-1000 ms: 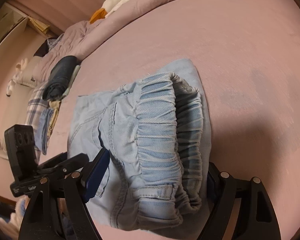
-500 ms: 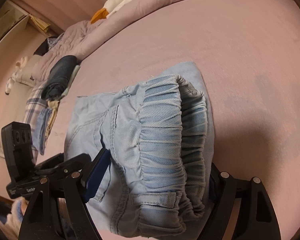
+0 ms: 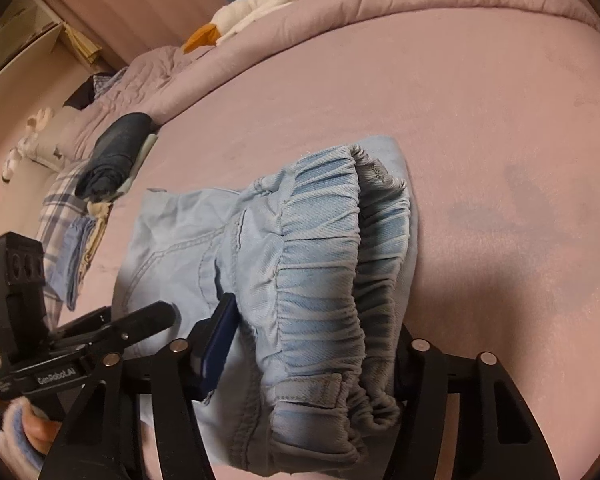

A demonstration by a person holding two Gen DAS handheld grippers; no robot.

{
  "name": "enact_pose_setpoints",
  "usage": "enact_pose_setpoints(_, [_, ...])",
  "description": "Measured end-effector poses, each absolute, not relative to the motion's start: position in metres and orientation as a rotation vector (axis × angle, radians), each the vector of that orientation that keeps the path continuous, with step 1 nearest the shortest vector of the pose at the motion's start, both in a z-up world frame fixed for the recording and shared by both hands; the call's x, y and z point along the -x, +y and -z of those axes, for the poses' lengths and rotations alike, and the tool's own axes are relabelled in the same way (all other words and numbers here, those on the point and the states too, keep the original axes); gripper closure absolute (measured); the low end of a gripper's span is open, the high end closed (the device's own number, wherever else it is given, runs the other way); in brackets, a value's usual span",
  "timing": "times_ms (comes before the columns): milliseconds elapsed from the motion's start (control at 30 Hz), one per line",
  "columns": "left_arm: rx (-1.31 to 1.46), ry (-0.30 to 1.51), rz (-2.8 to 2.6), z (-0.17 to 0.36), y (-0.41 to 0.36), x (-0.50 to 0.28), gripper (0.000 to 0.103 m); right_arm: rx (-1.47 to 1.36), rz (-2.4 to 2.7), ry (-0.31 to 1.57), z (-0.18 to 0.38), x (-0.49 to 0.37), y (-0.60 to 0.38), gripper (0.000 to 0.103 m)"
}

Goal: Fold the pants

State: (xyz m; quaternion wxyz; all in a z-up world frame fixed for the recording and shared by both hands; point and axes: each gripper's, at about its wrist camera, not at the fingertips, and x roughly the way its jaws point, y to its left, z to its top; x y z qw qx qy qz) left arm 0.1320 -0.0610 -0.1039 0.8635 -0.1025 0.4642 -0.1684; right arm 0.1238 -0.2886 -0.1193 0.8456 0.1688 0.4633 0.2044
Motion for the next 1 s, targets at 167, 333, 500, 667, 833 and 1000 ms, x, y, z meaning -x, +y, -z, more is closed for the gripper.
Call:
enact_pose_setpoints(167, [0.222,0.961,0.351,0.099,-0.060,-0.125,0.046,-0.320,-0.417,0.930,0.108,-0.116,-0.283,0.051])
enact_pose_setpoints(333, [0.219,0.954,0.350,0.096,-0.059,-0.120,0.046,-0.297,-0.425,0.903,0.100,-0.109,-0.277,0.055])
enact_pose_setpoints(500, [0.229,0.944,0.343,0.092,-0.056,-0.114,0.046,-0.274,-0.446,0.883,0.093,-0.103,-0.270,0.057])
enact_pose_setpoints(667, [0.239,0.934,0.338,0.088,-0.052,-0.106,0.046,-0.254,-0.466,0.868,0.086,-0.100,-0.261,0.059])
enact_pose_setpoints(833, [0.258,0.920,0.328,0.084,-0.044,-0.098,0.046,-0.230,-0.480,0.857,0.081,-0.095,-0.250,0.059])
enact_pose_setpoints(1000, [0.262,0.904,0.322,0.080,-0.040,-0.091,0.046,-0.208,-0.500,0.840,0.075,-0.092,-0.242,0.059])
